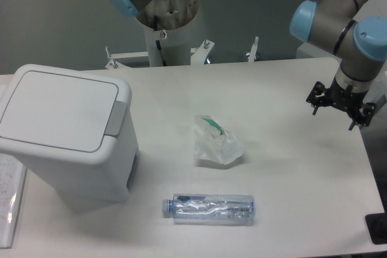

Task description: Open the trash can

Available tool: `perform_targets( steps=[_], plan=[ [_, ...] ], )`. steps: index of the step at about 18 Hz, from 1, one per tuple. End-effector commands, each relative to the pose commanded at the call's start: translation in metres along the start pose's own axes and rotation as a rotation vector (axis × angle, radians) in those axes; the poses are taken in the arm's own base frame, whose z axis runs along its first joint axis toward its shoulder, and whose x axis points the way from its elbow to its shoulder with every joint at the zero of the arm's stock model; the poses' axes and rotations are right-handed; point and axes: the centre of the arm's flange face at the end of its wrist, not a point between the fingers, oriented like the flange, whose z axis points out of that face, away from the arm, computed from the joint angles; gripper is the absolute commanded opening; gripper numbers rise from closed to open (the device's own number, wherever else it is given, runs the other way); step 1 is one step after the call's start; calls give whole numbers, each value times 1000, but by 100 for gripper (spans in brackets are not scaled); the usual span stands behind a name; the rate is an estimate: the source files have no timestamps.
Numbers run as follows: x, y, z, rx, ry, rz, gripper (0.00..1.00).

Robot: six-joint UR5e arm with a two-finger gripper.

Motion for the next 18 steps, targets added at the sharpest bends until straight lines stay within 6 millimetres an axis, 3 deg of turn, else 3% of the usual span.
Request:
perform_targets(
  steps=[9, 12, 18],
  plan=[
    [17, -16, -1, 96, 27, -7, 100],
    [24, -20, -13, 132, 27, -123, 100],
    [48, -73, -34, 248, 68, -296, 100]
  ],
)
